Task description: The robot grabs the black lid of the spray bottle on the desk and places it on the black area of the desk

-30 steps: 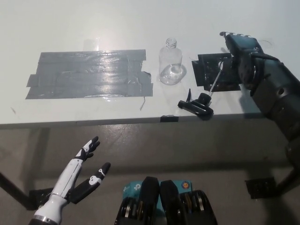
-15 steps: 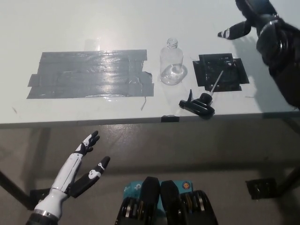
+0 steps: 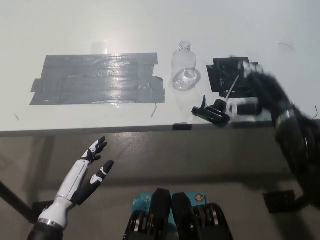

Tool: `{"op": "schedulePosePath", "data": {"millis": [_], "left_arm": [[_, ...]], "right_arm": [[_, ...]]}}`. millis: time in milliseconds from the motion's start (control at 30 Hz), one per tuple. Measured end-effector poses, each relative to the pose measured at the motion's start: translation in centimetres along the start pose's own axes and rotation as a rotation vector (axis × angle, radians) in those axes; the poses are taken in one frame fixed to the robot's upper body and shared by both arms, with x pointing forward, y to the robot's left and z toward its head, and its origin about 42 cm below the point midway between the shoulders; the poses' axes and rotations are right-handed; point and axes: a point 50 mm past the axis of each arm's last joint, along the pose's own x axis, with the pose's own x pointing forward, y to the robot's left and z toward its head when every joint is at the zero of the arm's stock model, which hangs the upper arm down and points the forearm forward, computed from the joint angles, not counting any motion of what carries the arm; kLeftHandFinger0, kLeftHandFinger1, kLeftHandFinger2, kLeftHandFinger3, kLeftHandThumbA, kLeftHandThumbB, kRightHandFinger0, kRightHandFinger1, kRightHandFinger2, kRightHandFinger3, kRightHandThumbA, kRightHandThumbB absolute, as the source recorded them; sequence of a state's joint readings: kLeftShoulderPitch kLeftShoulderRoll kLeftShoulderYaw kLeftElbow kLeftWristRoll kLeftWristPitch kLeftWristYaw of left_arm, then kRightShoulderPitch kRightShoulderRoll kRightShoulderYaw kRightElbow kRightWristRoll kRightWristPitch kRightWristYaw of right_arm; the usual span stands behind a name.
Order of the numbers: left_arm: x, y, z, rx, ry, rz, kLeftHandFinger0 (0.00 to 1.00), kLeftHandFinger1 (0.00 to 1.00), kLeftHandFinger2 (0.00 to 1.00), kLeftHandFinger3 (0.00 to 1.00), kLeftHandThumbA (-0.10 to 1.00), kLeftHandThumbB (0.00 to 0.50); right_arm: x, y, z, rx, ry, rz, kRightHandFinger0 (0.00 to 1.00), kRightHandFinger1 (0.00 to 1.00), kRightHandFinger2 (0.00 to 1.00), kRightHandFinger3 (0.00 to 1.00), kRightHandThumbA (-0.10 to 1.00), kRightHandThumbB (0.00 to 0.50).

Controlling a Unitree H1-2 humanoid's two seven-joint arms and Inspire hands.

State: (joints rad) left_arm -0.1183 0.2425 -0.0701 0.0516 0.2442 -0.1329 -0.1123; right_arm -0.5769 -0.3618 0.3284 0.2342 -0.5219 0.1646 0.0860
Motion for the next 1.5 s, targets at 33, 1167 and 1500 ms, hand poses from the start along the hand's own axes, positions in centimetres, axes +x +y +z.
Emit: {"op": "schedulePosePath", "data": {"millis": [33,1167,1500], "left_arm": [[0.0,0.0,0.0,0.0,0.001,0.0,0.94,1.0,1.0,1.0,0.92,0.181],[-3.9,-1.3,-2.6,-0.039,0.084,0.018,0.89,1.0,1.0,1.0,0.88,0.192],[-5.0,-1.6,-2.9,-0.042,0.096,0.014,0.9,1.0,1.0,1.0,0.88,0.2]], "right_arm": [[-0.9,0.5,-0.2,0.013,0.001,0.001,1.0,1.0,1.0,1.0,0.87,0.338],[-15.4,12.3,-1.6,0.446,0.084,0.022,1.0,1.0,1.0,1.0,0.77,0.33],[-17.3,13.6,-1.7,0.46,0.084,0.046,1.0,1.0,1.0,1.0,0.77,0.316]]}}
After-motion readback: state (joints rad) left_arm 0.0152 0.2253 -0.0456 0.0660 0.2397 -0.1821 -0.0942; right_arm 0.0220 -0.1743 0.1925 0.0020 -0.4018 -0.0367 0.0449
